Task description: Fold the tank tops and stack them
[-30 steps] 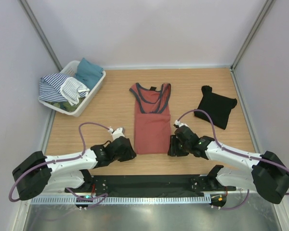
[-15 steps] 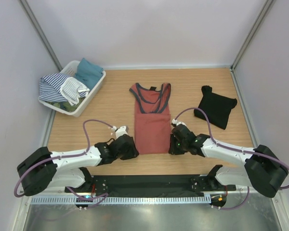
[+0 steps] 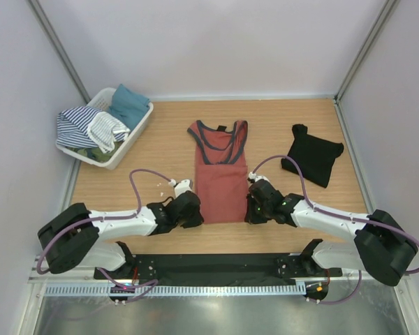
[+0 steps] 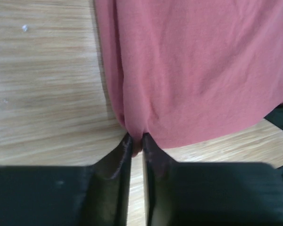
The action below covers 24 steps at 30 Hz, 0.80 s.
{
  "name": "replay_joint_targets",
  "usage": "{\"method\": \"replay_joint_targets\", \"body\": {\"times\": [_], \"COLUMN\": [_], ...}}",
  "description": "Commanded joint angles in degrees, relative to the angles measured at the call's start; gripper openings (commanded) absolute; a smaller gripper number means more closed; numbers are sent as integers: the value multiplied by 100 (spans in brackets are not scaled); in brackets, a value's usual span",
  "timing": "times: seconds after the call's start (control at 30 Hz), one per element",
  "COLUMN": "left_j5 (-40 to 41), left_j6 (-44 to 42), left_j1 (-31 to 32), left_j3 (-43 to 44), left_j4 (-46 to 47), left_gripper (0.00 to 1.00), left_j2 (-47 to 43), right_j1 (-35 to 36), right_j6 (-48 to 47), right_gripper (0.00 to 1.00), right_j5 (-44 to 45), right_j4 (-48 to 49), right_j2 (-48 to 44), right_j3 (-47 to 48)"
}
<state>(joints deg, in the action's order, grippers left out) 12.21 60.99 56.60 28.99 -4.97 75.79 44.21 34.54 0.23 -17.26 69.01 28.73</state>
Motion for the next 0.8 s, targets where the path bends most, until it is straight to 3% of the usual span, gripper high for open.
{"method": "replay_joint_targets", "body": {"times": [0.0, 0.07, 0.23, 0.5, 0.77], "left_j5": [-60, -113, -201, -219, -175], "left_j6": [-184, -175, -105, 387, 238], "left_j1": [9, 18, 201, 949, 958], "left_j3": [-34, 10, 36, 159, 905], "left_j4": [-302, -513, -1118, -1646, -2903], "left_gripper": [12, 0, 0, 0, 0], "left_j2": [296, 261, -222, -608, -1592], "right_j1": [35, 35, 167, 1019, 1116], "right_j6": [-44, -36, 78, 658, 589], "right_gripper": [4, 2, 1, 1, 1], "right_j5": [56, 56, 47, 320, 759], "right_j4": [38, -23, -453, -1305, -2554], "right_j2": [-98, -125, -397, -1169, -1874], "right_j3": [230, 247, 317, 387, 1266]}}
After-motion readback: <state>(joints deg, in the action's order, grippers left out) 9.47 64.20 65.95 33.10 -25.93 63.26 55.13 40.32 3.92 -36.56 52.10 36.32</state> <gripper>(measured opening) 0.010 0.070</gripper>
